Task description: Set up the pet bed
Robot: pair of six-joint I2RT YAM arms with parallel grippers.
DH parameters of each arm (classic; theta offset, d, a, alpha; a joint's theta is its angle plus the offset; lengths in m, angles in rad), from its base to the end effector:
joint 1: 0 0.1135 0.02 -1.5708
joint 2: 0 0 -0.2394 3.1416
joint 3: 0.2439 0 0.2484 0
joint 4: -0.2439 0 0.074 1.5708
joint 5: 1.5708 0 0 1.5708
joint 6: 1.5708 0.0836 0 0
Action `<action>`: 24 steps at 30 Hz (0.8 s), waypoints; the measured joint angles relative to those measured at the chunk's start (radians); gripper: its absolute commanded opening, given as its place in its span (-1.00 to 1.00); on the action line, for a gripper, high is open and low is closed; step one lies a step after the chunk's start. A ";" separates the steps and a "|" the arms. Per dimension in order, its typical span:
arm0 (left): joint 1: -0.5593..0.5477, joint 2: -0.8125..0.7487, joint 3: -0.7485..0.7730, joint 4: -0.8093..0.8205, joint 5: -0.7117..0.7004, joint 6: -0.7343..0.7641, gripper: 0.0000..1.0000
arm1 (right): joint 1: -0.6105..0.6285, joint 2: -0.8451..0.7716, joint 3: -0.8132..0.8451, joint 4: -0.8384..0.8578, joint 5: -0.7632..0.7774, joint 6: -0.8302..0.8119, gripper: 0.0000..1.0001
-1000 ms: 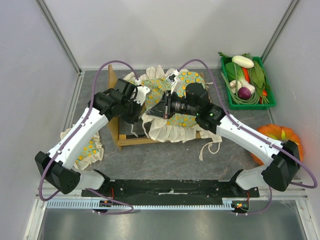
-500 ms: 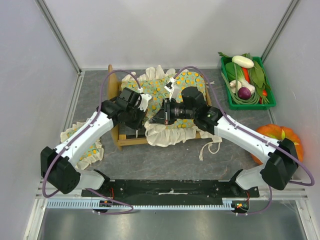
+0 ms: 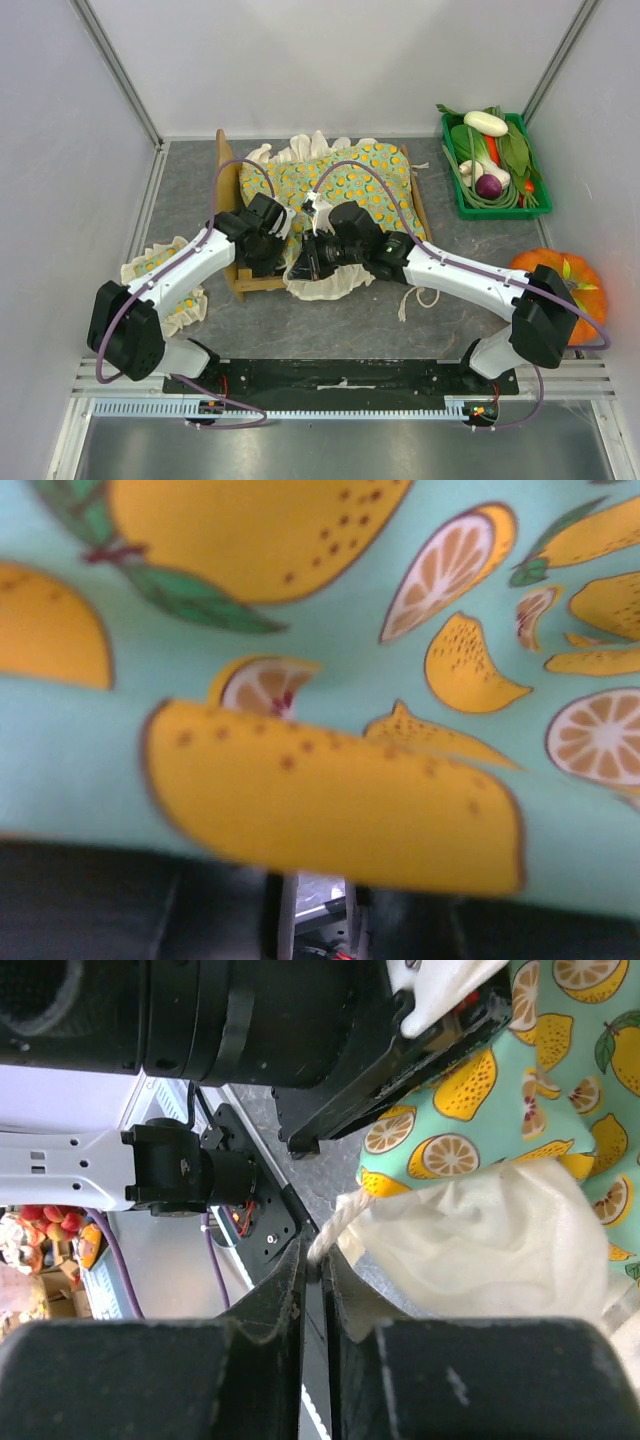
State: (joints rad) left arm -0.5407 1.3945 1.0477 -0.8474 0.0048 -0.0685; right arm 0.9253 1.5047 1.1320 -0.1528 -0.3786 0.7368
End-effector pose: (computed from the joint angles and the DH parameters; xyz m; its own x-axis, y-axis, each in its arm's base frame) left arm 0.2425 -0.1460 0.1771 -0.8307 0.4189 -0.3666 0.4605 0.8872 -0.0296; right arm 0.2050 0.3235 0.2444 -0.8515 -0.0928 -0.5161 -0.4894 0.4941 0.7186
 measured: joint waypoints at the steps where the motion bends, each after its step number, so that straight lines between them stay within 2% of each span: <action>1: 0.002 -0.002 0.000 -0.006 -0.013 -0.003 -0.25 | 0.010 0.000 0.000 0.002 0.012 -0.003 -0.57; 3: 0.005 -0.013 0.000 -0.020 -0.043 -0.011 -0.14 | 0.016 0.000 0.000 0.003 0.029 -0.015 -0.57; 4: 0.006 -0.023 0.002 -0.031 -0.057 -0.016 -0.03 | 0.016 0.000 0.000 -0.003 0.040 -0.026 -0.63; 6: 0.008 -0.037 0.018 -0.061 -0.080 -0.021 0.04 | 0.020 0.002 0.004 -0.023 0.051 -0.045 -0.75; 7: 0.008 -0.043 0.031 -0.076 -0.090 -0.024 0.22 | 0.023 0.006 0.006 -0.033 0.059 -0.056 -0.76; 8: 0.008 -0.049 0.046 -0.089 -0.101 -0.028 0.27 | 0.029 0.009 0.009 -0.039 0.064 -0.062 -0.76; 14: 0.008 -0.109 0.129 -0.145 -0.137 -0.055 0.36 | 0.088 0.036 0.016 -0.048 0.065 -0.076 -0.74; 16: 0.008 -0.138 0.156 -0.163 -0.148 -0.064 0.37 | 0.104 0.049 0.022 -0.046 0.062 -0.076 -0.64; 19: 0.006 -0.186 0.189 -0.180 -0.166 -0.078 0.43 | 0.124 0.066 0.029 -0.043 0.067 -0.076 -0.60; 24: 0.005 -0.332 0.207 -0.185 -0.215 -0.105 0.59 | 0.138 0.044 0.028 -0.063 0.177 -0.091 -0.54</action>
State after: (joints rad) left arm -0.5354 1.0630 1.2545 -1.0321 -0.2104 -0.1734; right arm 1.0630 1.5486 1.1599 -0.2153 -0.2020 0.6456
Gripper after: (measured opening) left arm 0.749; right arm 0.211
